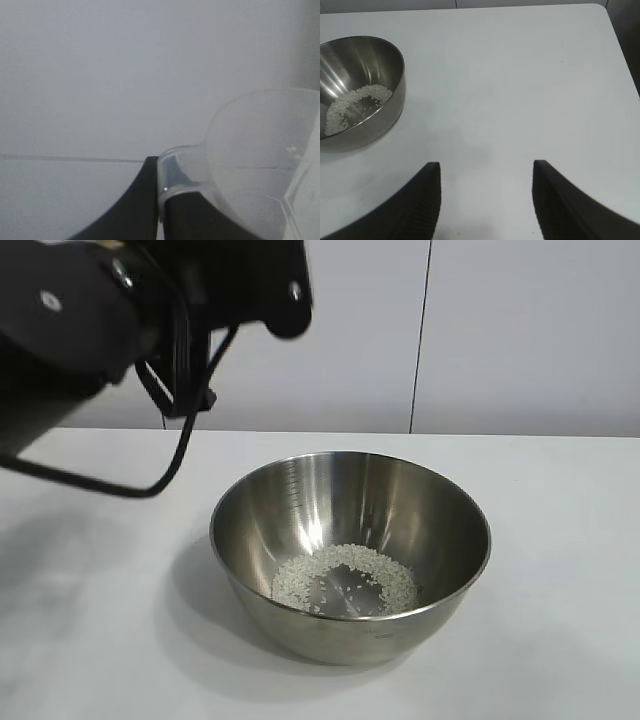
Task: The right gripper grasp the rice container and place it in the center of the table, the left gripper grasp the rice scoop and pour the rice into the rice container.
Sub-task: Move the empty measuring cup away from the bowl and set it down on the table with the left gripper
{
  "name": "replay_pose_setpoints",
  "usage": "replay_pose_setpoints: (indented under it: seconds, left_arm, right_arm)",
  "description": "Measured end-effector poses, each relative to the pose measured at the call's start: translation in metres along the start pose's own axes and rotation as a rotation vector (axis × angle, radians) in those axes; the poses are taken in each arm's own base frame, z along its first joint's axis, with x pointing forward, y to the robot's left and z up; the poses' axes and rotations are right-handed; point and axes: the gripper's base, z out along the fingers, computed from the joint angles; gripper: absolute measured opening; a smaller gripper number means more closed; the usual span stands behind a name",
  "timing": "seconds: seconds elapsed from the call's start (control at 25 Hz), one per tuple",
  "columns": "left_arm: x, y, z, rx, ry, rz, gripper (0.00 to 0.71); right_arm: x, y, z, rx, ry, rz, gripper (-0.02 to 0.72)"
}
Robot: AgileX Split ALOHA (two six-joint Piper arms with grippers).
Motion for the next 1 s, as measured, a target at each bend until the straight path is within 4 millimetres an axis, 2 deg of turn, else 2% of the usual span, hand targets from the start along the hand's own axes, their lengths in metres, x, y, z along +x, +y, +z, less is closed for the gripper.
replay_pose_setpoints:
  seconds: [0.24,0.4,0.72,0.84,1.0]
  left_arm:
    - [0.008,0.038,-0.009,-0.045,0.062,-0.538,0.002]
    - [0.009,0.05,-0.012,-0.048,0.046,-0.781,0.002]
    - [0.023,0.047,0.007,0.059,0.05,-1.084,0.002]
    - [0.038,0.04,0.014,0.114,0.017,-1.156,0.002]
    - [0.069,0.025,0.016,0.186,-0.001,-1.235,0.002]
  right_arm:
    - [0.0,0.0,0.0,0.0,0.0,0.0,0.38]
    - [0.0,0.0,0.0,0.0,0.0,0.0,0.38]
    - [0.0,0.0,0.0,0.0,0.0,0.0,0.38]
    - [0.0,0.0,0.0,0.0,0.0,0.0,0.38]
    - [0.0,0.0,0.0,0.0,0.0,0.0,0.38]
